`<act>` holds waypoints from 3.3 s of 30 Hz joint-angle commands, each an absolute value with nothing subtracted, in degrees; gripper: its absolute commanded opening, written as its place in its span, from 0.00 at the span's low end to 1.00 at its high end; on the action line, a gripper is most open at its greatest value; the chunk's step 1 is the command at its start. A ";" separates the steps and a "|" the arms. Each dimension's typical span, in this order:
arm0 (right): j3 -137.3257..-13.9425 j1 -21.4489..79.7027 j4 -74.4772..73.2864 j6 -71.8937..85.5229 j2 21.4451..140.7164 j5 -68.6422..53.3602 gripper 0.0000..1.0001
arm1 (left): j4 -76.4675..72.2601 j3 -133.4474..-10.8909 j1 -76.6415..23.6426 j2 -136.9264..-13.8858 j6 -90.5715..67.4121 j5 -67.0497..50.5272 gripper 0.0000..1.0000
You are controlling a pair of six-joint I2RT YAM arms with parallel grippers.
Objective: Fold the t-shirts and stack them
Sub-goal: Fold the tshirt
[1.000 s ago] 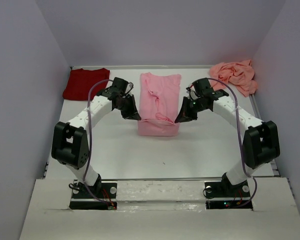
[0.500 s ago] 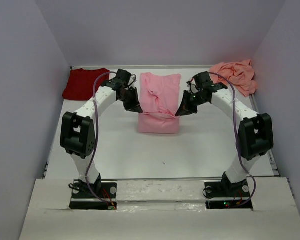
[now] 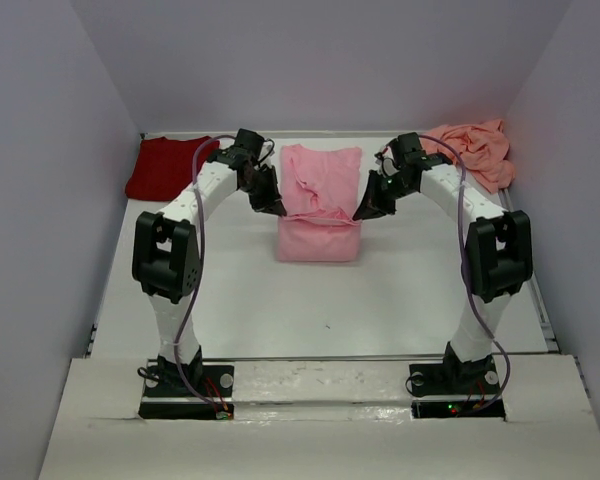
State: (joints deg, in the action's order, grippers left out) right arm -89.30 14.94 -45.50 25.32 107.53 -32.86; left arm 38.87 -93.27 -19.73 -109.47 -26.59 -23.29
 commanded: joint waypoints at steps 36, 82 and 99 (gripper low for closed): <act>-99.84 13.89 -33.66 22.94 126.56 -33.49 0.00 | 36.83 -110.04 -16.79 -129.99 -20.66 -25.40 0.00; -110.64 11.25 -31.73 17.32 128.30 -41.92 0.72 | 32.95 -98.71 -17.22 -109.16 -23.47 -34.71 0.99; -128.77 11.25 -39.46 10.46 142.47 -48.78 0.71 | 31.29 -92.02 -25.66 -111.35 -23.20 -37.09 0.99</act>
State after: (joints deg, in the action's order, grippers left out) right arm -127.87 11.64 -37.82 12.14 142.23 -46.50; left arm 31.48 -90.98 -25.30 -110.85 -23.99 -35.48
